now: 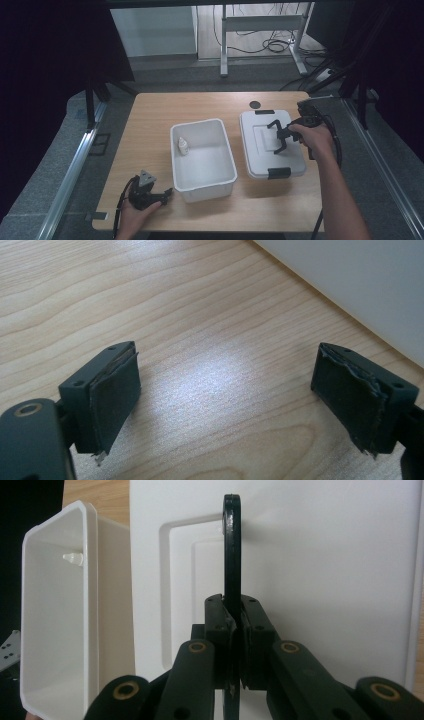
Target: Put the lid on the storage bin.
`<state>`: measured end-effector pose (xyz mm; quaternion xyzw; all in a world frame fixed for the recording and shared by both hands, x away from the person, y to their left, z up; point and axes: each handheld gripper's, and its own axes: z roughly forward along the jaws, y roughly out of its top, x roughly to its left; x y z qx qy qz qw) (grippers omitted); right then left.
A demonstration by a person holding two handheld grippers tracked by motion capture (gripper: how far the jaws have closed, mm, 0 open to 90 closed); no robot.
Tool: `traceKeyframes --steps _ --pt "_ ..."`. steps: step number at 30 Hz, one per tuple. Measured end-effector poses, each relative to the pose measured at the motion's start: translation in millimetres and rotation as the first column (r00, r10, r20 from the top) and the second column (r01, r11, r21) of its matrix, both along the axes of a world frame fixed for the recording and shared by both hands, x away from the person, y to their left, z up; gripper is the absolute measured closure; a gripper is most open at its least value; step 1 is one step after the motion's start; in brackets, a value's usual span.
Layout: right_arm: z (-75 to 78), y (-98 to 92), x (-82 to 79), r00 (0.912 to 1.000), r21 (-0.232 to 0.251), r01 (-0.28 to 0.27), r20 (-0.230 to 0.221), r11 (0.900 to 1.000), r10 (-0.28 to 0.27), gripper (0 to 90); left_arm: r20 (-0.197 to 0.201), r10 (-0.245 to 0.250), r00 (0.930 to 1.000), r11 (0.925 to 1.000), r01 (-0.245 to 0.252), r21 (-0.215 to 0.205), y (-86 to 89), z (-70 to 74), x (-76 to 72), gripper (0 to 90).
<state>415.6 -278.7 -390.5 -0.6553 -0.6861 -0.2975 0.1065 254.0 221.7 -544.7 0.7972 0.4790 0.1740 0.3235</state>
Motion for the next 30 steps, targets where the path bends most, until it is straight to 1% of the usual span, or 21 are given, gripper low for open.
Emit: traceKeyframes --steps 6,11,15,18,30 --pt "7.7 -0.9 -1.5 1.0000 -0.001 0.003 0.000 1.000 -0.003 84.6 0.001 0.002 1.0000 1.0000 -0.002 -0.002 -0.2 -0.1 0.0 12.2" --pt "11.3 -0.2 -2.0 1.0000 0.015 -0.001 0.001 1.000 0.001 84.6 0.002 0.000 1.0000 1.0000 0.000 0.000 -0.1 -0.1 0.1 12.2" --pt "11.9 1.5 -1.9 1.0000 0.005 -0.008 0.004 1.000 0.008 84.6 0.002 0.000 1.0000 1.0000 0.000 0.000 0.0 -0.1 0.1 12.2" --pt "12.5 2.4 -1.8 1.0000 0.006 -0.008 0.000 1.000 0.008 84.6 0.002 0.000 1.0000 1.0000 0.000 0.000 0.0 -0.1 0.1 12.2" --pt "16.6 6.8 -2.2 0.9997 0.013 -0.024 0.009 1.000 0.024 84.5 0.002 -0.001 1.0000 1.0000 0.001 0.000 -0.1 -0.1 0.0 12.2"
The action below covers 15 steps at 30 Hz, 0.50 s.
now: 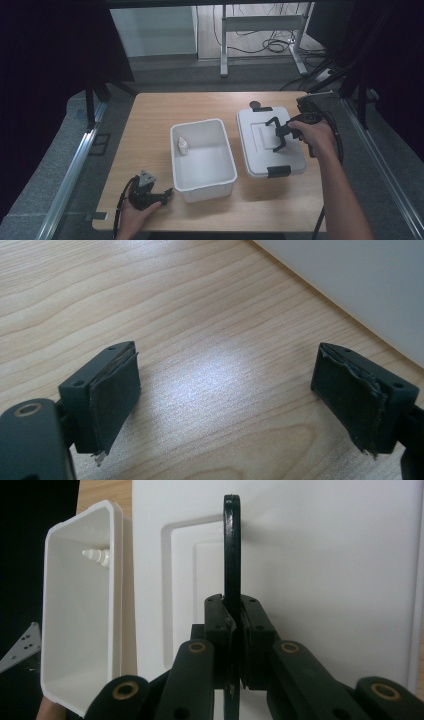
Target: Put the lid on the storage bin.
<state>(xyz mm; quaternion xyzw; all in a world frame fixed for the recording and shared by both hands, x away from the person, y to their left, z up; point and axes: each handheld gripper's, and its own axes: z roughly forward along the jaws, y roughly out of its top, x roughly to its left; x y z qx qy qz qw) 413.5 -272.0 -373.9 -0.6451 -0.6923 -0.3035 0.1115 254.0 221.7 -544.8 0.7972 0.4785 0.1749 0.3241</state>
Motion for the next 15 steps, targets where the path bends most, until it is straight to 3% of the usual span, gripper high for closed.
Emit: traceKeyframes --steps 15 --pt "7.3 8.3 -1.4 0.9997 0.010 -0.024 0.000 1.000 0.024 84.4 -0.001 0.000 1.0000 1.0000 0.000 -0.001 -0.1 0.0 -0.2 12.2"
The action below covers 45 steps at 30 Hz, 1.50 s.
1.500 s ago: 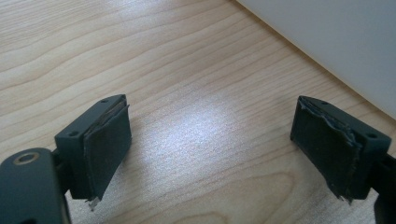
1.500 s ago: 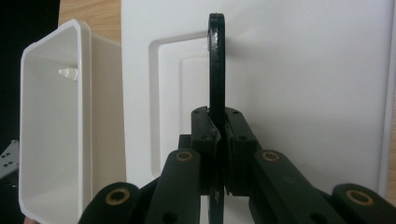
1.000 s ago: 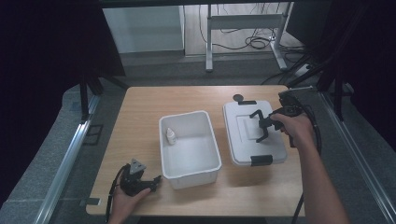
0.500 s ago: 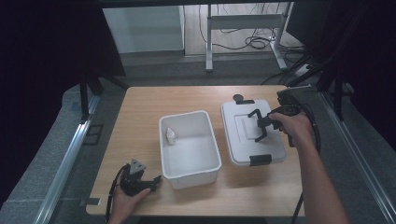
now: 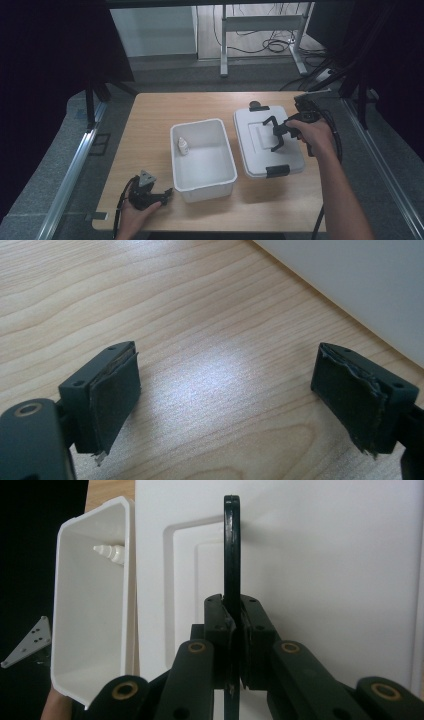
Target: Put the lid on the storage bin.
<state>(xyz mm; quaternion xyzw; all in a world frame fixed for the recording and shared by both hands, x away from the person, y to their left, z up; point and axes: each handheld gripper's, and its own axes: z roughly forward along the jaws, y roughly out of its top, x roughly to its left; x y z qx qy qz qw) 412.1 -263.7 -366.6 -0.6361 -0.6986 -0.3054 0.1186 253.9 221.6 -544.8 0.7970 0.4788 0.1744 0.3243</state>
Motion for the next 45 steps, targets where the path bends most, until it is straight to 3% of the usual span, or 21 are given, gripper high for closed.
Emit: traceKeyframes --steps 32,45 --pt "18.8 32.6 -2.4 0.9980 -0.015 -0.060 0.019 0.998 0.060 84.1 -0.002 -0.002 1.0000 1.0000 0.002 0.001 0.1 0.1 -0.1 12.2" --pt "29.7 28.6 -5.4 0.9978 0.000 -0.051 0.041 0.999 0.051 84.2 -0.002 -0.001 1.0000 1.0000 0.001 0.001 0.0 0.1 -0.1 12.2"
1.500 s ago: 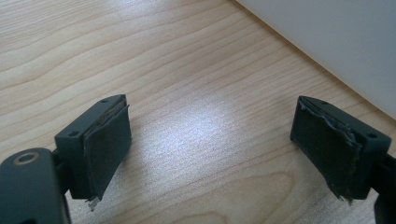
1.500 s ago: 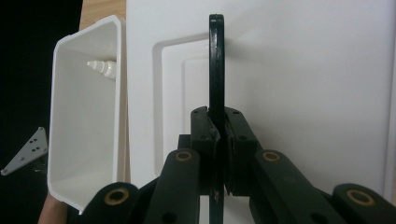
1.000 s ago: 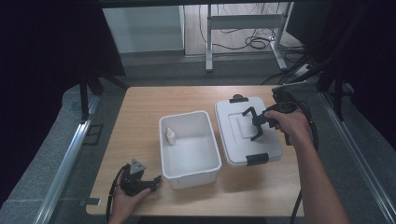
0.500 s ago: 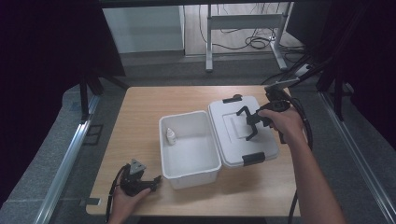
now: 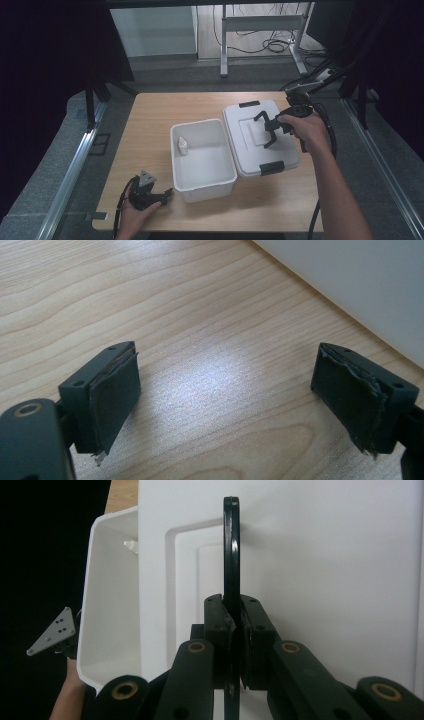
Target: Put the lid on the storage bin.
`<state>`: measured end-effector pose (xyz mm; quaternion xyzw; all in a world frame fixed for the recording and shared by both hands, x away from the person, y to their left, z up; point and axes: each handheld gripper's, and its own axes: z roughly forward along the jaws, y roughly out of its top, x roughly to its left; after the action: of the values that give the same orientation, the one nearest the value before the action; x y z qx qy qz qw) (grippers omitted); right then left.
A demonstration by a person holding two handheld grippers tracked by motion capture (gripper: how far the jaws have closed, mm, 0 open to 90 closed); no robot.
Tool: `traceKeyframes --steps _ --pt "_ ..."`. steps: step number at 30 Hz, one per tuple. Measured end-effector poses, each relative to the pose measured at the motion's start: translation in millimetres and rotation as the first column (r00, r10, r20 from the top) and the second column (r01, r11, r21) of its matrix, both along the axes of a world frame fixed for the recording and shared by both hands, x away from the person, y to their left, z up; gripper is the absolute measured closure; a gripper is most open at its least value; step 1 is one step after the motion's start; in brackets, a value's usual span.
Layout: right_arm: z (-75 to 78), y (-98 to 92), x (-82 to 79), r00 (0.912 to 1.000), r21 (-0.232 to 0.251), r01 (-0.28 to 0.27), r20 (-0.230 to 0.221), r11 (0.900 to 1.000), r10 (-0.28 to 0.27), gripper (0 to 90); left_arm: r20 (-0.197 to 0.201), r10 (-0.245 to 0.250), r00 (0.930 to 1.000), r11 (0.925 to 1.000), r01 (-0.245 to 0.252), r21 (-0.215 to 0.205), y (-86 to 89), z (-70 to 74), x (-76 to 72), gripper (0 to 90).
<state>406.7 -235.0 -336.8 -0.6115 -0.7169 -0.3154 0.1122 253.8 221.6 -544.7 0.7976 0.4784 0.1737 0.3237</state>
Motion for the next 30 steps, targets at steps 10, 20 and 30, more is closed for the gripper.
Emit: traceKeyframes --steps 10,20,30 --pt "12.6 5.2 -2.9 0.9998 0.013 -0.008 0.018 1.000 0.008 84.3 -0.001 -0.001 1.0000 1.0000 0.001 0.002 0.1 0.1 0.0 12.2" --pt "17.5 17.4 -4.1 0.9988 0.015 -0.038 0.032 0.999 0.038 84.2 -0.002 -0.003 1.0000 1.0000 0.003 0.004 0.3 0.2 0.0 12.2" --pt "13.2 31.2 -3.3 0.9975 0.016 -0.066 0.026 0.998 0.066 84.2 -0.001 -0.001 1.0000 1.0000 0.001 0.002 0.1 0.1 0.0 12.1"
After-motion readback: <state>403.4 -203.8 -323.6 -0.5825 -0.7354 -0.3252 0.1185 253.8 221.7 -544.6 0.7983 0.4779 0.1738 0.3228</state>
